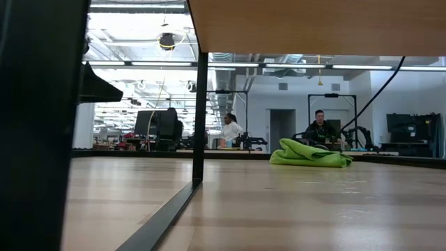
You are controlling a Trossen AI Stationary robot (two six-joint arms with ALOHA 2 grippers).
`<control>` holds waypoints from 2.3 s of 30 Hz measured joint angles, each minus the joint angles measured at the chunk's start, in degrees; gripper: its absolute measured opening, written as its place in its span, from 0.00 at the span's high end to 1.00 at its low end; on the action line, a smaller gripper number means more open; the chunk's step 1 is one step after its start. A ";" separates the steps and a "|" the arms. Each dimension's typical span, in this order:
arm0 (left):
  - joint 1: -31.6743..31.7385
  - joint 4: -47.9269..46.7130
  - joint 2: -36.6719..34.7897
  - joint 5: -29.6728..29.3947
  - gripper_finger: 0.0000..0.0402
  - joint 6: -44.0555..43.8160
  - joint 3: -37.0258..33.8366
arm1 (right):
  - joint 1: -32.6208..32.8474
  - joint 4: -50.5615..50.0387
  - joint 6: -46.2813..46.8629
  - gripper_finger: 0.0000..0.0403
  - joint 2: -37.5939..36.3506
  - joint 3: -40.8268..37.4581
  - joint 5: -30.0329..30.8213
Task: Stack small to large cups/mugs on shelf
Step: Put the pink mug on the shelf, then return to Home Position
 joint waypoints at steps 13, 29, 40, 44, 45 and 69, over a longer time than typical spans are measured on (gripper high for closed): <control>0.00 0.00 0.01 0.07 0.54 0.00 0.00 | 0.00 0.00 0.02 0.51 -0.04 0.03 -0.82; 0.00 0.00 0.01 0.07 0.54 0.02 0.00 | 0.02 0.00 -0.50 0.39 -0.04 0.04 -2.65; 0.02 0.00 -0.01 0.32 0.54 0.00 0.00 | 0.13 0.03 -3.12 0.43 -0.48 0.08 -4.09; 0.00 -0.02 0.01 1.28 0.54 0.02 0.01 | 0.01 0.05 -3.54 0.44 -1.19 0.14 -3.93; 0.00 -0.04 0.01 1.36 0.54 0.02 0.01 | -0.06 0.01 -3.56 0.44 -1.58 0.14 -3.63; 0.00 -0.20 0.01 1.33 0.54 0.02 0.02 | -1.20 0.03 -11.74 0.44 -14.04 0.09 10.75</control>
